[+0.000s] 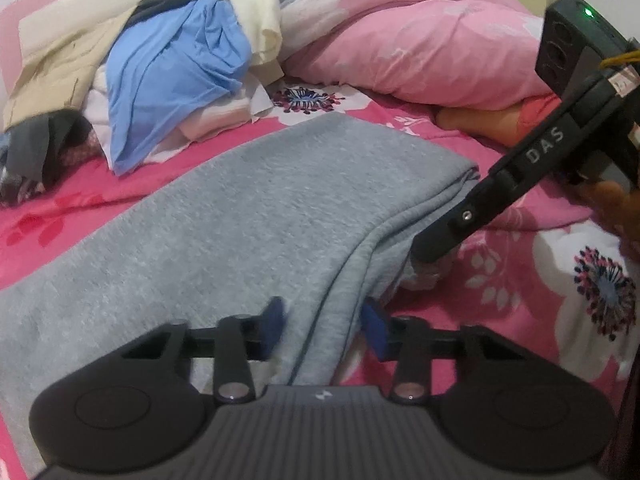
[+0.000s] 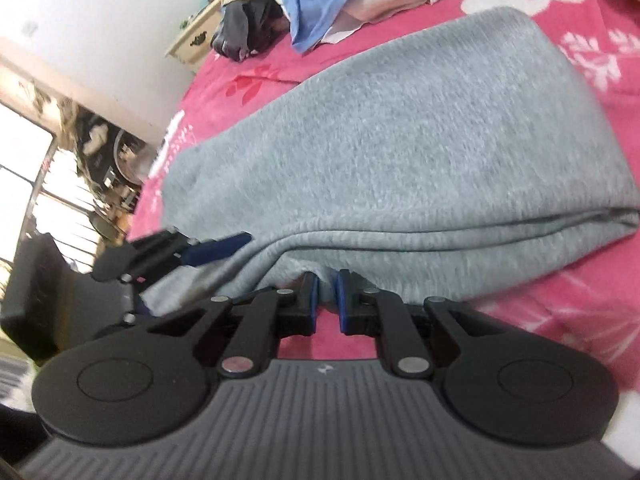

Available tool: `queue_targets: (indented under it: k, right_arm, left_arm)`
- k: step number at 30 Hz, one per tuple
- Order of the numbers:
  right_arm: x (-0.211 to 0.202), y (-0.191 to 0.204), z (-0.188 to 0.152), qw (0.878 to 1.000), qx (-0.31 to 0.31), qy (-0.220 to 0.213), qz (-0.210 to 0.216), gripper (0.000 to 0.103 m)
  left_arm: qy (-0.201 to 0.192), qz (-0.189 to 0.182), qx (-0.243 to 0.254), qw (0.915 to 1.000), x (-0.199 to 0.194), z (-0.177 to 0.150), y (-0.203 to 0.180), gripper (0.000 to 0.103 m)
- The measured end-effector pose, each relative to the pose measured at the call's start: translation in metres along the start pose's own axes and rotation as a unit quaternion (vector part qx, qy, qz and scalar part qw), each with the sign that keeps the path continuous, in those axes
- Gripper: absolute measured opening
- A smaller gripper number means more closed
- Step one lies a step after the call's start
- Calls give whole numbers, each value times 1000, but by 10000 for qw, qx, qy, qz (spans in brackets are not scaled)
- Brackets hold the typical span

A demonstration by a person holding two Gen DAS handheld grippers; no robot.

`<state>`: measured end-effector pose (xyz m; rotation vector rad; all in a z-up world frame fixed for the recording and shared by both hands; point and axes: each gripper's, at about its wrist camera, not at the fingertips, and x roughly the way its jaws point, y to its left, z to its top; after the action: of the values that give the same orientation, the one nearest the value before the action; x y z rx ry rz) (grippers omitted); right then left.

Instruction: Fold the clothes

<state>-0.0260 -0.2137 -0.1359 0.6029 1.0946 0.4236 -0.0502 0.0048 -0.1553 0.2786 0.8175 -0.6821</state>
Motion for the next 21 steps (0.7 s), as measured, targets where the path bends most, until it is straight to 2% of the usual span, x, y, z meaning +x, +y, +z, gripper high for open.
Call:
queue_targets:
  k: [2,5,9,14,16,18,19,21]
  right_arm:
    - [-2,-1,3,10000,55,-42,48,8]
    - [-6,0,7,9999,5,-122,17,7]
    - [-11,8,6,9986,-376,-230,-292,7]
    - [-27,9,-2,9976,-558,-339,-245,10]
    - [-27,5,-5,9993,-308,-216,-92,12]
    - [-25,-8,-10,9994,315,-104,116,21]
    - [-23,-15,-12,9976,660,-49,223,25]
    - [-20,-33,-20,9872,1495,5,559,25]
  left_arm:
    - [33,-34,-138,9999,2,1,4,28]
    - [38,-89,-346,9994,3,2,10,23]
    - [29,-160,-623,9979,3,3,17,21]
    - [7,-208,-765,9969,3,4,22,20]
    - [-11,-205,-763,9969,3,4,22,20]
    - [-37,-204,-757,9969,2,4,22,20]
    - [-47,-201,-743,9970,2,4,21,20]
    - [-57,-177,-662,9976,1,3,19,20]
